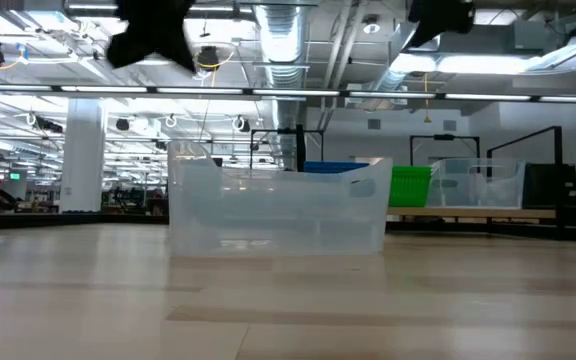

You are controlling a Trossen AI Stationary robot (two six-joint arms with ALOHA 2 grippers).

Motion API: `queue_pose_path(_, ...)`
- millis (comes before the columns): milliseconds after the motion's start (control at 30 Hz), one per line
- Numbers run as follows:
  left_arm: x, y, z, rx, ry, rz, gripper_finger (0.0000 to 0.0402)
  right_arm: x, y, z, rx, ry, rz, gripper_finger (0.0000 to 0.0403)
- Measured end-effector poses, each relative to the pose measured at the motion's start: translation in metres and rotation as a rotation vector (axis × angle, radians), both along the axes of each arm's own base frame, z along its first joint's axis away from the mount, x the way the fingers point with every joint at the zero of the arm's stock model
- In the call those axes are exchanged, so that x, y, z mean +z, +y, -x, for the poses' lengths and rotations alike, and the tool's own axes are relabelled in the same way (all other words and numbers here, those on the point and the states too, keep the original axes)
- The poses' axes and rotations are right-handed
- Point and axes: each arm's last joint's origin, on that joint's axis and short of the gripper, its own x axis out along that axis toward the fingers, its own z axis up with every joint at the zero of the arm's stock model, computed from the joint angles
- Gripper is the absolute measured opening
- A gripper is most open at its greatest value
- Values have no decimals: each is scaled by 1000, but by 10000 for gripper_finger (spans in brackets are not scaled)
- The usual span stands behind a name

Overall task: Stack baskets on shelf by color
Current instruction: Stack the top transparent bin on top of the transparent bin on the shelf

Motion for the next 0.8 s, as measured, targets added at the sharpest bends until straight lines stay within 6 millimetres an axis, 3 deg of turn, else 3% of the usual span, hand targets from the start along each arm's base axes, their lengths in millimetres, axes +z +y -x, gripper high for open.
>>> queue_pose_path(67, -12, 2, 6, 71, 95, -69, 0, -9, 6, -9, 20, 26, 7, 217)
queue_pose_path(267, -61, -1, -10, 32, 241, -40, 0, -37, 26, -38, 76, 78, 11, 217)
queue_pose_path(467, -110, -6, -27, -55, 298, 62, 0, -48, 47, -42, 99, 107, -9, 217)
queue_pose_path(600, -125, -16, -51, -170, 183, 181, 0, -45, 57, -38, 99, 97, -31, 217)
queue_pose_path(800, -128, -45, -90, -419, -47, 471, 0, -45, 65, -34, 61, 97, -71, 217)
